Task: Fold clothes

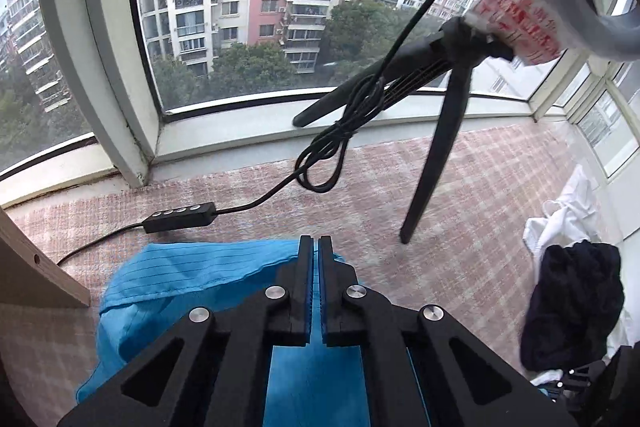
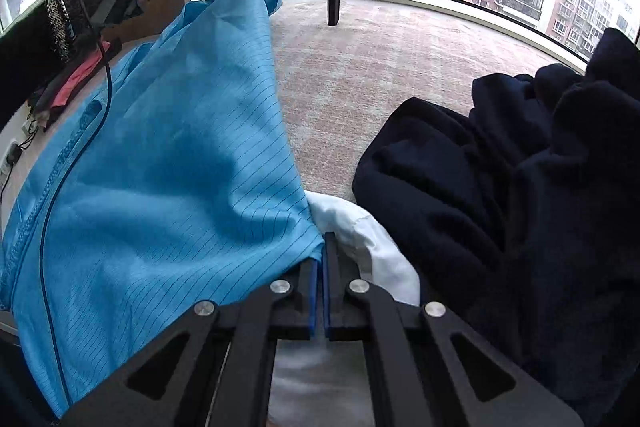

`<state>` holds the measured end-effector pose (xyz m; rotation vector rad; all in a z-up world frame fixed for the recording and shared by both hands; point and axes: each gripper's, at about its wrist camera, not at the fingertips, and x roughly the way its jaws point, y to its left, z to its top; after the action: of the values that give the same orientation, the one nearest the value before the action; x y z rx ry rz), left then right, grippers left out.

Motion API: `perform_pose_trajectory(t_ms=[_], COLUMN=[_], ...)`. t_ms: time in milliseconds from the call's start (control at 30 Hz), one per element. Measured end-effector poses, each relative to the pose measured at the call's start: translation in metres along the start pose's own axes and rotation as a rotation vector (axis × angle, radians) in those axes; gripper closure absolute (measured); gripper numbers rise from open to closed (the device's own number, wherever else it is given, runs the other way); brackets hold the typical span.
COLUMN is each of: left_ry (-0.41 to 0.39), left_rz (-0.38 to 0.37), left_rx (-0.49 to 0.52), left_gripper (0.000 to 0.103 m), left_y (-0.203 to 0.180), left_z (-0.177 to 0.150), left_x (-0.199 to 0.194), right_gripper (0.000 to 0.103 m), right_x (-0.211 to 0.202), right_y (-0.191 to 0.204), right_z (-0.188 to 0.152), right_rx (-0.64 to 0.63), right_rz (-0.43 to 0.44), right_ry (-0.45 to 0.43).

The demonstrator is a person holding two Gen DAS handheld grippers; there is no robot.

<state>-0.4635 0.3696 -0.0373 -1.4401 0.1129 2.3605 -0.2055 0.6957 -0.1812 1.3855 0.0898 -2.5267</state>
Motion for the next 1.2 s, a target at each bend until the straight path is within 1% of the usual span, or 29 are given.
perform_pose_trajectory(t_ms=[67, 100, 167, 200, 267, 333, 367, 400, 433, 533, 600, 667, 700, 733, 767, 800, 867, 933, 967, 1000, 1100, 1133, 1167, 1200], left_ry=[0.032, 0.025, -0.005, -0.008, -0.016, -0.034, -0.041, -0.045, -0.047, -0.033, -0.016, -0.008, -0.007, -0.004, -0.003, -0.001, 0.007, 0.021, 0.031, 0.039, 0.067, 0.079, 0.089, 0.099], left_rz=[0.006, 0.002, 0.002, -0.007, -0.036, -0.048, -0.051, -0.061, -0.076, -0.075, -0.070, -0.060, -0.060, -0.051, -0.028, -0.011, 0.005, 0.018, 0.007, -0.012, -0.069, -0.082, -0.090, -0.098], left_rx=[-0.001, 0.007, 0.029, 0.041, 0.077, 0.123, 0.142, 0.162, 0.182, 0.231, 0.246, 0.234, 0.213, 0.194, 0.180, 0.166, 0.135, 0.095, 0.066, 0.039, -0.036, -0.052, -0.059, -0.062], left_gripper=[0.103, 0.103, 0.101, 0.099, 0.099, 0.095, 0.090, 0.088, 0.088, 0.087, 0.086, 0.086, 0.084, 0.082, 0.079, 0.079, 0.078, 0.077, 0.077, 0.077, 0.077, 0.077, 0.077, 0.077], left_y=[0.001, 0.001, -0.001, -0.002, -0.008, -0.018, -0.024, -0.030, -0.036, -0.054, -0.064, -0.065, -0.061, -0.055, -0.051, -0.048, -0.043, -0.039, -0.038, -0.038, -0.038, -0.041, -0.045, -0.049], left_z=[-0.006, -0.009, -0.016, -0.021, -0.036, -0.058, -0.070, -0.085, -0.101, -0.157, -0.196, -0.233, -0.251, -0.270, -0.290, -0.312, -0.358, -0.404, -0.426, -0.447, -0.502, -0.516, -0.527, -0.537], left_x=[0.004, -0.001, -0.025, -0.039, -0.070, -0.104, -0.121, -0.138, -0.156, -0.199, -0.229, -0.256, -0.270, -0.283, -0.295, -0.306, -0.323, -0.337, -0.338, -0.338, -0.328, -0.322, -0.316, -0.311], right_gripper=[0.102, 0.102, 0.102, 0.102, 0.102, 0.102, 0.102, 0.102, 0.102, 0.102, 0.102, 0.101, 0.098, 0.094, 0.090, 0.086, 0.086, 0.086, 0.086, 0.086, 0.086, 0.087, 0.087, 0.087], right_x=[0.004, 0.004, 0.004, 0.005, 0.006, 0.005, 0.005, 0.005, 0.005, 0.006, 0.006, 0.001, -0.006, -0.014, -0.024, -0.038, -0.072, -0.107, -0.124, -0.136, -0.156, -0.158, -0.150, -0.139], right_y=[0.000, -0.001, -0.002, -0.003, -0.003, -0.004, -0.006, -0.007, -0.009, -0.008, -0.005, -0.004, -0.004, -0.003, -0.002, 0.002, 0.012, 0.029, 0.039, 0.051, 0.093, 0.108, 0.124, 0.139], right_z=[0.000, 0.000, 0.000, 0.000, 0.001, 0.001, 0.000, 0.001, 0.001, 0.002, 0.003, 0.002, 0.001, 0.000, -0.002, -0.007, -0.022, -0.041, -0.051, -0.062, -0.099, -0.110, -0.120, -0.129], right_rx=[0.005, 0.006, 0.010, 0.016, 0.012, 0.024, 0.033, 0.039, 0.045, 0.033, 0.024, 0.030, 0.037, 0.044, 0.048, 0.051, 0.057, 0.049, 0.045, 0.049, 0.089, 0.101, 0.108, 0.108], right_rz=[-0.003, -0.001, 0.005, 0.008, 0.008, 0.019, 0.028, 0.037, 0.045, 0.043, 0.032, 0.023, 0.013, 0.003, -0.013, -0.044, -0.117, -0.140, -0.142, -0.100, 0.160, 0.241, 0.301, 0.328], right_ry=[0.015, 0.018, 0.024, 0.027, 0.031, 0.035, 0.037, 0.039, 0.041, 0.044, 0.052, 0.066, 0.065, 0.063, 0.055, 0.040, 0.008, -0.026, -0.041, -0.044, -0.014, 0.004, 0.038, 0.067])
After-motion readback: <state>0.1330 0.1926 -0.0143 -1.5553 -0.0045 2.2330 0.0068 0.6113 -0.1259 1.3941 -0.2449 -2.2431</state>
